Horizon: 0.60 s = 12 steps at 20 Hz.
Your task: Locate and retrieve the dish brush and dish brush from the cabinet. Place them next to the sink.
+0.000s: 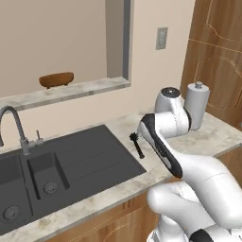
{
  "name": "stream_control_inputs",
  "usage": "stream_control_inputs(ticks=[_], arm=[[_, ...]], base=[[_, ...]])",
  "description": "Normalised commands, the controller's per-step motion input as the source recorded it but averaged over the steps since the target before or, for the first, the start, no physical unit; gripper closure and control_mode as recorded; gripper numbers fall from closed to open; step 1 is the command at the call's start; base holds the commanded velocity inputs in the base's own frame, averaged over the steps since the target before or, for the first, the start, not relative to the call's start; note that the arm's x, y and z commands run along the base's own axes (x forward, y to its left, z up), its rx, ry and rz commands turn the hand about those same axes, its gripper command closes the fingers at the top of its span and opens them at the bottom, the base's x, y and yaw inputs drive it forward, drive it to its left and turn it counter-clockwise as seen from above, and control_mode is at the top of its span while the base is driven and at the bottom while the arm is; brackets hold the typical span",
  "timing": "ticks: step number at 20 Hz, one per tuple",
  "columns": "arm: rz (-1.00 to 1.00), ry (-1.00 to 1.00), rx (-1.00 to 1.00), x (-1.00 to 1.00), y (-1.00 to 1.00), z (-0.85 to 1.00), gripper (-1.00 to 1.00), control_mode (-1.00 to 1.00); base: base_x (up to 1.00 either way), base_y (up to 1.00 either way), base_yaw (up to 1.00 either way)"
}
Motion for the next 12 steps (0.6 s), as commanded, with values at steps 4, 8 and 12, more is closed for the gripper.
stream_control_inputs(ticks=[4, 8, 12], arm=[[0.00, -0.23, 0.02, -1.00, -0.09, 0.05, -1.00, -1.00], [0.00, -0.28, 0.05, -1.00, -0.17, 0.08, -1.00, -1.00], [0.00, -0.32, 0.06, -0.87, -0.17, 0.26, -1.00, -1.00]], base=[[0.00, 0.00, 0.00], [0.00, 0.00, 0.00], [0.00, 0.00, 0.00]])
